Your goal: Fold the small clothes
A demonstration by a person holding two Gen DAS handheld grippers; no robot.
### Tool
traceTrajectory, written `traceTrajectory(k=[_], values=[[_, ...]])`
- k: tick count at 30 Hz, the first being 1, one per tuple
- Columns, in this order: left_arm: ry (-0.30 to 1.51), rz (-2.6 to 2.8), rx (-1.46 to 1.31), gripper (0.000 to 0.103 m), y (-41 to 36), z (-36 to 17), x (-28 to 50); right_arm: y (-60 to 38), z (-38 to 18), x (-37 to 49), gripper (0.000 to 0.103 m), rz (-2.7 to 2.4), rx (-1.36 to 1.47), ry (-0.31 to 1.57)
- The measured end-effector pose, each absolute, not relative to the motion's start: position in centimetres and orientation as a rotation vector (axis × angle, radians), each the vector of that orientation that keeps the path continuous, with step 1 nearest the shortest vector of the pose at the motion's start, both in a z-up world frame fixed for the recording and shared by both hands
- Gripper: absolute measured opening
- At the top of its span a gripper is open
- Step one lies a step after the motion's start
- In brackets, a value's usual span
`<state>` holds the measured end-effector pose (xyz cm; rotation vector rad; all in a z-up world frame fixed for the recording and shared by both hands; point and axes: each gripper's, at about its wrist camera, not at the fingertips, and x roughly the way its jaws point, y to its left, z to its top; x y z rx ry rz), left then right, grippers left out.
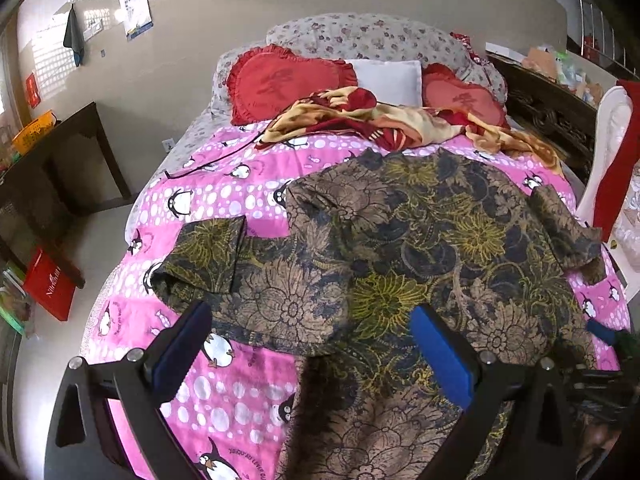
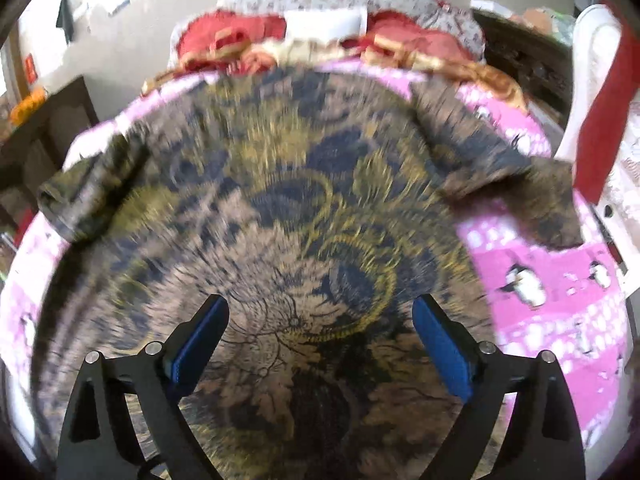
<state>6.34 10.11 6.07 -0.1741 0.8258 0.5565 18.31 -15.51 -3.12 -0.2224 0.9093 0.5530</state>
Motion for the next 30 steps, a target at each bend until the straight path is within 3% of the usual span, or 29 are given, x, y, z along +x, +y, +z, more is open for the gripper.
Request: traceTrajectory(k=[8, 14, 16, 20, 24, 30], values=[[0.848, 0.55, -0.108, 0.102, 11.7, 5.1, 6.9, -16.5, 1.7, 17.2, 0.083, 0.526, -0.247, 0.77], [0.868, 0.596, 0.257, 0.101, 16.1, 0.1, 6.0, -16.8, 3.1, 15.7, 0.083, 0.555, -0.239, 0.728], [0.879, 0.578, 0.309, 0.095, 17.7, -1.0, 5.1, -17.0, 2.7, 14.7, 0.083, 0.572, -0.258, 0.719], [0.889, 0.467, 0.131, 0.093, 23.0, -0.7, 4.7, -17.2, 1.0, 14.0, 0.083, 0.592, -0.267, 0.76], [0.941, 0.41, 0.085, 0.073, 24.9, -0.8, 6.8, -16.6, -1.3, 14.5, 0.083, 0.599, -0.284, 0.808], [1.027, 0.363, 0.146, 0.074, 23.4, -2.2, 11.0, -14.7, -5.5, 15.8, 0.083, 0.592, -0.31, 0.884]])
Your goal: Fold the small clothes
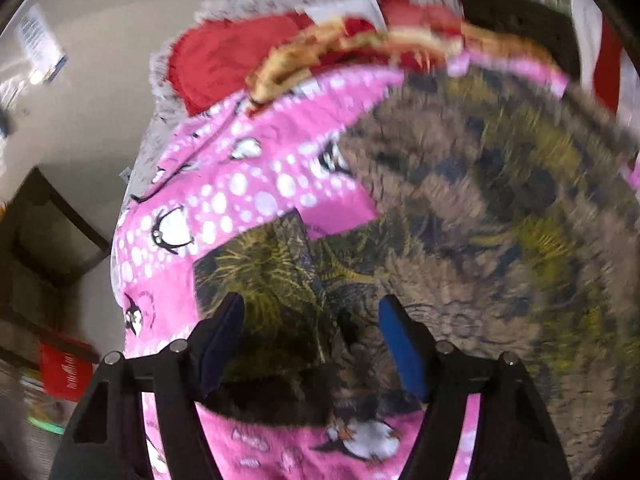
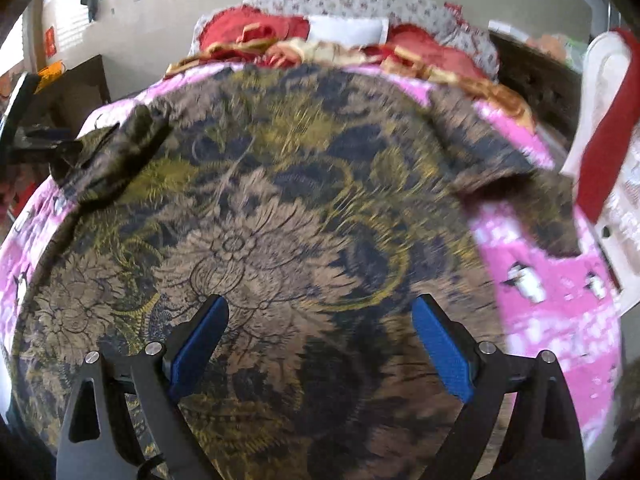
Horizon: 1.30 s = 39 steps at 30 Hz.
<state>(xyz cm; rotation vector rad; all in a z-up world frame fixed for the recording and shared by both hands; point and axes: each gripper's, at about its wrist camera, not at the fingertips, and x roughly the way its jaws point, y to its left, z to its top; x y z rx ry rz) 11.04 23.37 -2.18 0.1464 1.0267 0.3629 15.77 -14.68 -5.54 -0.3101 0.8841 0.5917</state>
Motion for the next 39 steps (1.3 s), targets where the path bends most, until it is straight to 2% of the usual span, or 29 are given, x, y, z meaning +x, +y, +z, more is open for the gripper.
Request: traceTrajectory(k=[5, 6, 7, 8, 9, 11, 20, 30, 39], values=[[1.159, 0.461, 0.253, 0.074, 23.8, -5.8, 12.7, -13.5, -8.4, 15.5, 0.083, 0.587, -0.348, 0.918], [1.145, 0.468, 0.237, 0.068, 24.0, -5.8, 12.5, -13.5, -8.4, 15.5, 0.084, 0.584, -0.347, 0.91], [1.137, 0.47, 0.207, 0.05, 24.1, -5.7, 12.3, -13.5, -8.4, 15.4, 0.084, 0.584, -0.347, 0.911], [1.13, 0.467, 0.175, 0.039, 24.4, -5.6, 12.2, -13.5, -8.5, 15.4, 0.085, 0.586, -0.345, 0.912], [1.12, 0.473, 0.144, 0.022, 24.8, -5.2, 11.9, -13.6, -8.6, 15.4, 0.085, 0.59, -0.338, 0.911], [1.075, 0.49, 0.049, 0.015, 26.3, -4.1, 10.7, -13.8, -8.7, 15.4, 0.087, 0.597, -0.321, 0.909], [0.895, 0.528, -0.241, 0.013, 33.2, 2.8, 2.8, -13.7, -8.8, 15.3, 0.088, 0.588, -0.338, 0.897], [0.809, 0.643, -0.326, 0.011, 37.4, 6.1, -3.1, -13.7, -8.9, 15.3, 0.088, 0.585, -0.344, 0.893], [0.633, 0.942, -0.461, 0.011, 43.5, 11.5, -10.6, -13.6, -8.9, 15.2, 0.088, 0.584, -0.344, 0.893]])
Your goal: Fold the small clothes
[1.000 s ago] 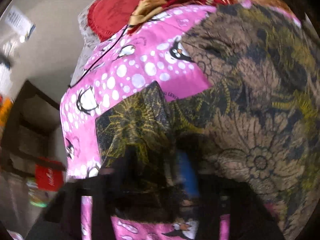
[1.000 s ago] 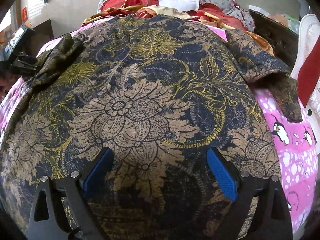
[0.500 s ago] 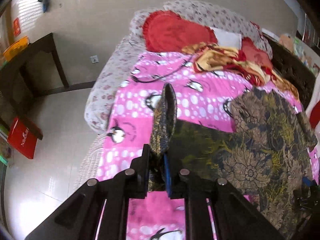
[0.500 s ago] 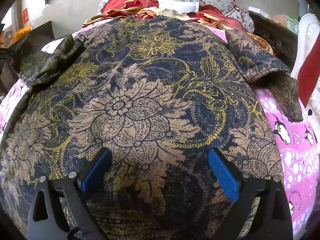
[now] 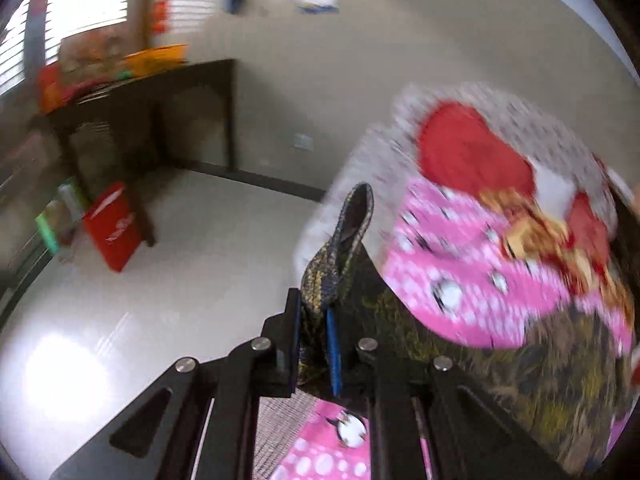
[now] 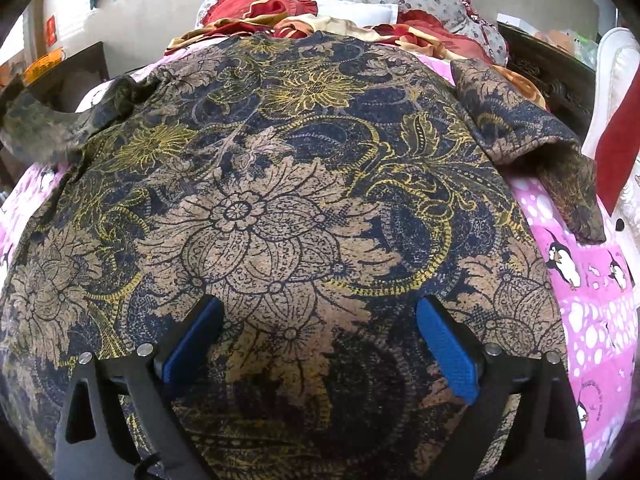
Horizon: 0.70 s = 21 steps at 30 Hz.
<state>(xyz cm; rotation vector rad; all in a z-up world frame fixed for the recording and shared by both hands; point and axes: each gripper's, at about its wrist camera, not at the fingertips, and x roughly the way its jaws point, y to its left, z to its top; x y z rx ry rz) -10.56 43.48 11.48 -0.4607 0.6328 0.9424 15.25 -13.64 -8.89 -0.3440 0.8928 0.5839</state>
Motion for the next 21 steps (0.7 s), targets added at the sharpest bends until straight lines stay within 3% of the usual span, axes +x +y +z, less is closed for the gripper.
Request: traceTrajectory(k=[4, 9, 17, 18, 20, 21], values=[[0.58, 0.989, -0.452, 0.008, 43.1, 13.2, -11.9, -13.6, -8.9, 15.2, 0.088, 0.583, -0.346, 0.892], [0.557, 0.777, -0.398, 0.004, 37.3, 13.7, -7.3, -13.6, -8.9, 15.3, 0.088, 0.583, -0.345, 0.893], [0.6, 0.418, -0.386, 0.005, 26.4, 9.6, 0.9, -13.6, -8.9, 15.2, 0.088, 0.585, -0.341, 0.893], [0.605, 0.422, -0.418, 0.009, 26.6, 8.9, 1.0, -13.6, -8.9, 15.2, 0.088, 0.584, -0.342, 0.893], [0.626, 0.488, -0.493, 0.027, 28.4, 6.8, -0.3, -13.7, -8.9, 15.2, 0.088, 0.585, -0.341, 0.893], [0.635, 0.552, -0.521, 0.045, 29.8, 5.7, -1.9, -13.6, -8.9, 15.3, 0.088, 0.585, -0.34, 0.893]])
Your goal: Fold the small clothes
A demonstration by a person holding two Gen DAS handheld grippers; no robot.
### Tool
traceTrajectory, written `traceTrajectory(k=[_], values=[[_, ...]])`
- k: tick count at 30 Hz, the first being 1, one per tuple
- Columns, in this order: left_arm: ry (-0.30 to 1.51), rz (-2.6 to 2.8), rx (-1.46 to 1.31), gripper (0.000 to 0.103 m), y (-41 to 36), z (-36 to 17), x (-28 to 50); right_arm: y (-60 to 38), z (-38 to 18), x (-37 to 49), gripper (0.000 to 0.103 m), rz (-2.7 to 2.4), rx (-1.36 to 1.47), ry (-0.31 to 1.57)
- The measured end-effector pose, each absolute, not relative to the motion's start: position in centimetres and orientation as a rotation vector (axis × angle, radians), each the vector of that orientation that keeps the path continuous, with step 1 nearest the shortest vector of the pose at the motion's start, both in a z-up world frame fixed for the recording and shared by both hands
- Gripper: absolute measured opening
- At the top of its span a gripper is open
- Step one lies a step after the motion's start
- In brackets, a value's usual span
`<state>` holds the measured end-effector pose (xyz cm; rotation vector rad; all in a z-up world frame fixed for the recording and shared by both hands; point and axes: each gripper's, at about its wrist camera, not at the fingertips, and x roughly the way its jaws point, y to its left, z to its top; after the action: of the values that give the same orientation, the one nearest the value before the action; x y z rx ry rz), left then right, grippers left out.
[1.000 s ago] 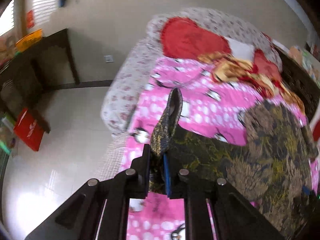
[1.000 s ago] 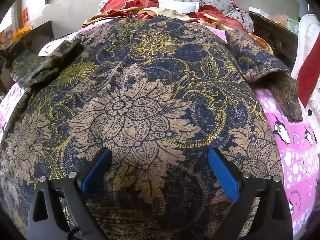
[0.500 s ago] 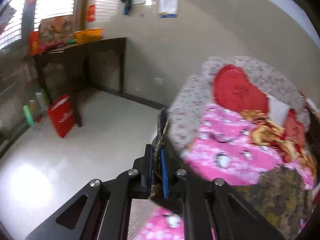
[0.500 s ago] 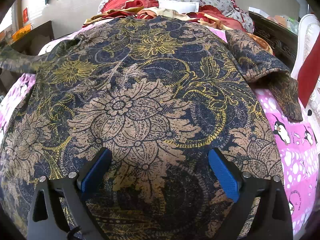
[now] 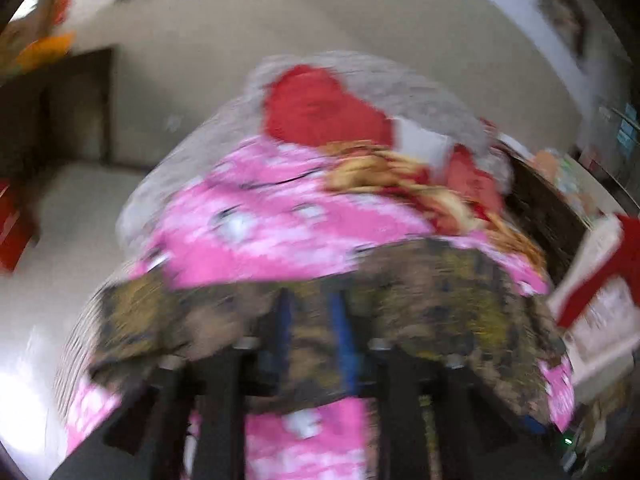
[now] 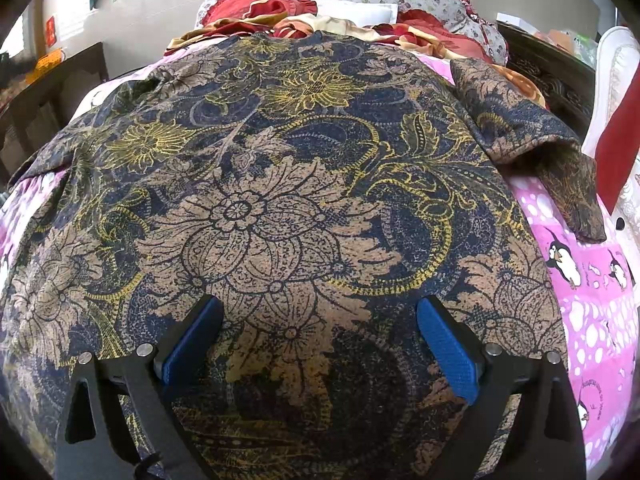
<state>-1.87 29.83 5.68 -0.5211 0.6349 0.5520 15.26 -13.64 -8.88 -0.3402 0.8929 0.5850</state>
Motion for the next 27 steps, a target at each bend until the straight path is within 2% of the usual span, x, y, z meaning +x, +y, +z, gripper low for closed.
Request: traceTrajectory(k=[1, 4, 10, 16, 21, 23, 24, 27], values=[[0.638, 0.596, -0.535, 0.059, 30.6, 5.2, -3.2, -13.7, -8.9, 15.2, 0.088, 0.586, -0.339, 0.893], [0.658, 0.785, -0.545, 0.068, 34.5, 2.8, -8.8, -13.7, -8.9, 15.2, 0.088, 0.585, -0.342, 0.892], [0.777, 0.856, -0.517, 0.069, 38.1, -1.1, -12.1, -13.6, -9.0, 15.2, 0.089, 0.578, -0.355, 0.886], [0.908, 0.584, -0.178, 0.069, 33.7, -2.0, -4.4, -13.5, -9.1, 15.2, 0.089, 0.577, -0.355, 0.888], [1.066, 0.64, 0.013, 0.071, 33.6, -4.5, -1.4, -13.5, -9.1, 15.3, 0.089, 0.577, -0.354, 0.888], [1.118, 0.648, 0.015, 0.071, 34.2, -5.5, -1.5, -13.5, -9.1, 15.3, 0.089, 0.577, -0.353, 0.888], [1.115, 0.648, 0.007, 0.074, 34.5, -5.7, -1.6, -13.5, -9.1, 15.2, 0.089, 0.577, -0.354, 0.888], [1.087, 0.675, -0.028, 0.074, 35.9, -5.3, -2.2, -13.5, -9.1, 15.2, 0.089, 0.576, -0.354, 0.889]])
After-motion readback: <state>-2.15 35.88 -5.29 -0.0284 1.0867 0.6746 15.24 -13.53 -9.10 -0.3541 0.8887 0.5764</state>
